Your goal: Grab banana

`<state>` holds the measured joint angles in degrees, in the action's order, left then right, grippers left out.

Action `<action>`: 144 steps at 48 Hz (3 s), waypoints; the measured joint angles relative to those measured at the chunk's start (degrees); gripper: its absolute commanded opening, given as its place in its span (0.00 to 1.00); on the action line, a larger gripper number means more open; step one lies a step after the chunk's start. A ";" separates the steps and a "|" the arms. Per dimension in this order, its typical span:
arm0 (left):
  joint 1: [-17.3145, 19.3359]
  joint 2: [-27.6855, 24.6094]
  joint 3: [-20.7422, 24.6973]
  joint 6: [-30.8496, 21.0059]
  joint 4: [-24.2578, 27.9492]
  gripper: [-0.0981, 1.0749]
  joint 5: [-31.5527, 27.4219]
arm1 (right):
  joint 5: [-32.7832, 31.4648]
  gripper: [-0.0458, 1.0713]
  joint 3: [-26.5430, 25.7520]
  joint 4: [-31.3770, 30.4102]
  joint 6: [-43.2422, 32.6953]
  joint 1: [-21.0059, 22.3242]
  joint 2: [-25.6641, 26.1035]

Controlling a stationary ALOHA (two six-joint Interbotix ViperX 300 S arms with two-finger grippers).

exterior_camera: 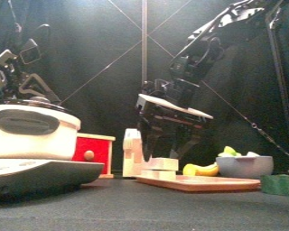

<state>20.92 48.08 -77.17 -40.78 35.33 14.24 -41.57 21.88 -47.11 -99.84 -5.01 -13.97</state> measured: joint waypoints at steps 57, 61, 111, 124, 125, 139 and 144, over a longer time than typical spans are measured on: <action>-0.09 -0.09 0.00 -0.09 -0.44 0.56 1.32 | 11.87 0.88 17.23 14.50 55.46 30.06 23.73; -0.18 -0.09 0.09 -0.09 -0.44 0.56 1.85 | 13.01 0.88 17.23 16.52 62.75 32.87 23.82; -1.14 -2.11 0.70 8.53 -2.64 0.70 7.29 | 15.91 0.88 15.82 24.70 93.87 41.31 9.32; -1.14 -2.11 0.53 8.88 -6.86 0.70 6.94 | 17.31 0.84 14.85 24.70 94.13 41.31 6.59; -1.14 -2.20 0.44 8.96 -7.03 0.70 6.94 | 17.31 0.83 14.94 24.79 94.04 41.31 6.50; -1.14 -2.20 -0.09 8.96 -8.44 0.70 6.86 | 16.70 0.66 14.59 25.22 93.34 41.04 6.50; -1.14 -2.20 -0.09 8.96 -8.44 0.70 6.86 | 13.97 0.66 14.06 25.84 93.16 40.96 7.91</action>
<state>19.78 45.88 -77.26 -31.82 26.89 21.09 -27.60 35.95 -21.27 -6.68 35.95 -6.06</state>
